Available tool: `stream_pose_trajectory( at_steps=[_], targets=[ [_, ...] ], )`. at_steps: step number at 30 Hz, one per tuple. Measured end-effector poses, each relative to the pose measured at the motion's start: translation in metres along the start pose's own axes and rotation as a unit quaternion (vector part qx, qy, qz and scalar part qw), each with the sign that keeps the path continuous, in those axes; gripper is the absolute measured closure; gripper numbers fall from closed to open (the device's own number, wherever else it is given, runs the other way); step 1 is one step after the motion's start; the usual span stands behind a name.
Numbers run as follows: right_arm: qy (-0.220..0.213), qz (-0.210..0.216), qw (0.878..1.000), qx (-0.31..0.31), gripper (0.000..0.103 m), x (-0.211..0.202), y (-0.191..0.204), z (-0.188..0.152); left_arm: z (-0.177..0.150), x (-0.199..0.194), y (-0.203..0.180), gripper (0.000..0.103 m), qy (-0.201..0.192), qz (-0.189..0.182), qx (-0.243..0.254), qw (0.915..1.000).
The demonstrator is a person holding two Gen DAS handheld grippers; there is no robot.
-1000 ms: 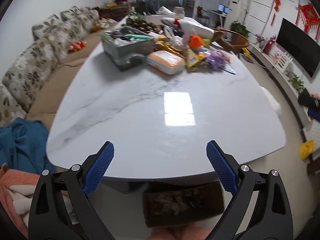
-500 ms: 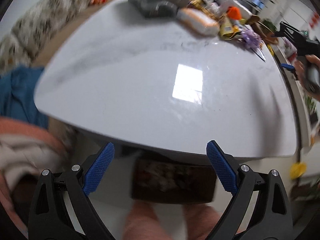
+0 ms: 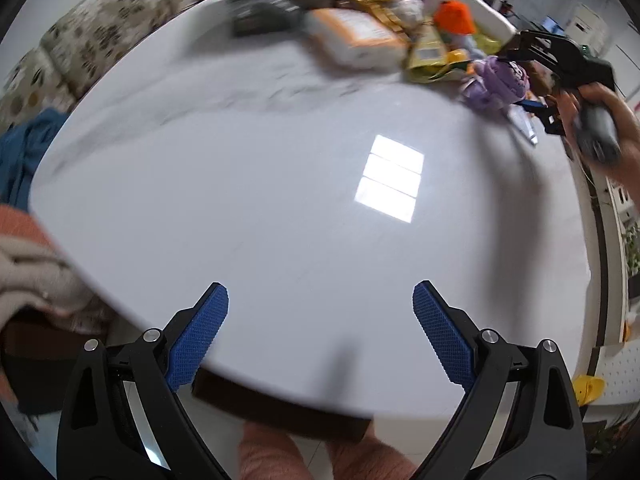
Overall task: Collect trash
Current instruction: 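Reach the right tool to the purple Kuromi plush and close on it, then grasp the yellow-green juice box with the left tool while right holds plush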
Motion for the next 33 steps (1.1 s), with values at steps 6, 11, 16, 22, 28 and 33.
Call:
stream_pose_trajectory(
  at_steps=[6, 11, 16, 22, 28, 33],
  targets=[
    [0.005, 0.051, 0.991, -0.126, 0.041, -0.094, -0.008, -0.045, 0.092, 0.022, -0.044, 0.012, -0.054, -0.012, 0.043, 0.9975],
    [0.01, 0.057, 0.986, -0.156, 0.039, -0.128, -0.029, -0.079, 0.184, 0.074, -0.079, 0.012, -0.06, -0.039, 0.036, 0.9968],
    [0.026, 0.062, 0.984, -0.166, 0.038, -0.148, -0.055, -0.112, 0.233, 0.121, -0.104, 0.058, -0.043, -0.028, 0.047, 0.9976],
    [0.038, 0.071, 0.986, -0.149, 0.037, -0.153, -0.07, -0.124, 0.241, 0.16, -0.13, 0.065, 0.013, -0.011, 0.08, 0.9966],
    [0.031, 0.077, 0.986, -0.145, 0.037, -0.165, -0.072, -0.127, 0.229, 0.137, -0.117, 0.07, 0.026, -0.043, 0.05, 0.9975],
    [0.025, 0.079, 0.984, -0.161, 0.037, -0.17, -0.058, -0.133, 0.213, 0.087, -0.109, 0.07, 0.002, -0.098, 0.057, 0.9936]
  ],
)
Point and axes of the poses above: each gripper's, at about its wrist camera, not at the fingertips, and x roughly the way its jaws point, y to its left, z to its top, the point moved 8 cm from there along x, roughly the way its jaws point, and after that the axes turned 7 degrees about -y, right-handed, at the moved point
